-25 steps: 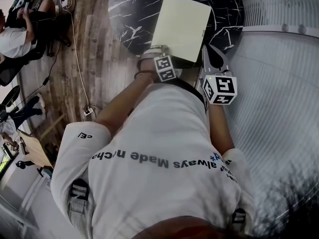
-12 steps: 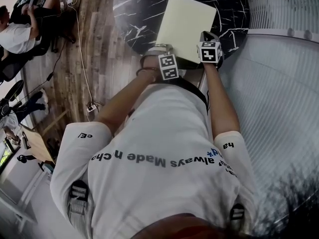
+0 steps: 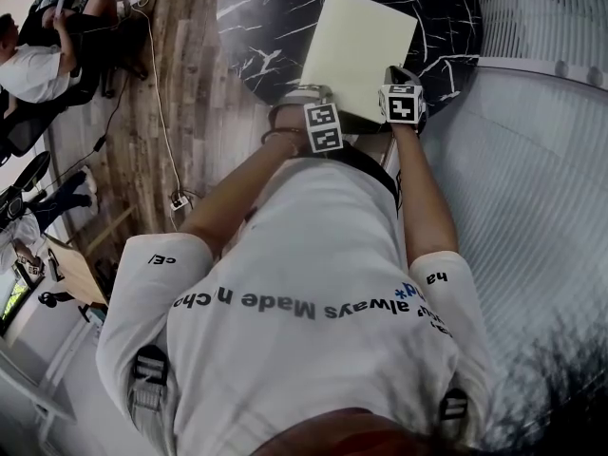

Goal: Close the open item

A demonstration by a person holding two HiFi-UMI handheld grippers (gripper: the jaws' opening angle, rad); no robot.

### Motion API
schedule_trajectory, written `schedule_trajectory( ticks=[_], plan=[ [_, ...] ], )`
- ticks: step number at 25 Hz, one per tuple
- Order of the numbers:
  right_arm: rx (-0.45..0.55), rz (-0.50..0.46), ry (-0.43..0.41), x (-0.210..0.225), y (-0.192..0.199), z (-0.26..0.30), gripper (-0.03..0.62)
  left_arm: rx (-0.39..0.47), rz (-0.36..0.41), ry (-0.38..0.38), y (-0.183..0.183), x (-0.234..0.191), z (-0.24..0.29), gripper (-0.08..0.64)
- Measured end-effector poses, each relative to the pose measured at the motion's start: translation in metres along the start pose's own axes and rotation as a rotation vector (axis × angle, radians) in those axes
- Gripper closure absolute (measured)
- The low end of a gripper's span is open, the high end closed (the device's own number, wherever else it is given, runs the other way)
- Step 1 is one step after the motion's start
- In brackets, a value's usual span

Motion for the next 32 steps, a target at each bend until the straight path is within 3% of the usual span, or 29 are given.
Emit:
schedule_trajectory(
  ticks=[3, 15, 23, 28, 32],
  plan=[
    [-0.027, 0.037, -0.010, 0.012, -0.004, -0.003, 0.592, -0.003, 0.005, 0.005, 0.000, 0.000, 0.001, 0.443],
    [-0.115, -0.114, -0.007, 0.009, -0.006, -0.004, 0.592, 0.000, -0.008, 0.037, 0.000, -0.004, 0.002, 0.440],
    [-0.109, -0.058, -0.032, 0.015, -0.004, -0.005, 0.589, 0.057, -0.043, -0.004, 0.003, 0.000, -0.006, 0.417],
    [0.008, 0.015, -0.031, 0.020, -0.004, -0.018, 0.591, 0.114, -0.175, 0.013, 0.012, 0.003, -0.016, 0.396],
    [0.123, -0.003, -0.021, 0.019, -0.018, -0.045, 0.591, 0.169, -0.252, 0.011, 0.016, -0.005, -0.032, 0.403]
  ],
)
Point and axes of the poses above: the fingertips, and each gripper's own axes: z forward along the fingers, x to its right, y out of its underside, the point moved 9 cm from there along -z, backward along the fingers, and after that the axes turned 10 degrees about -z, right-handed, at the moved point
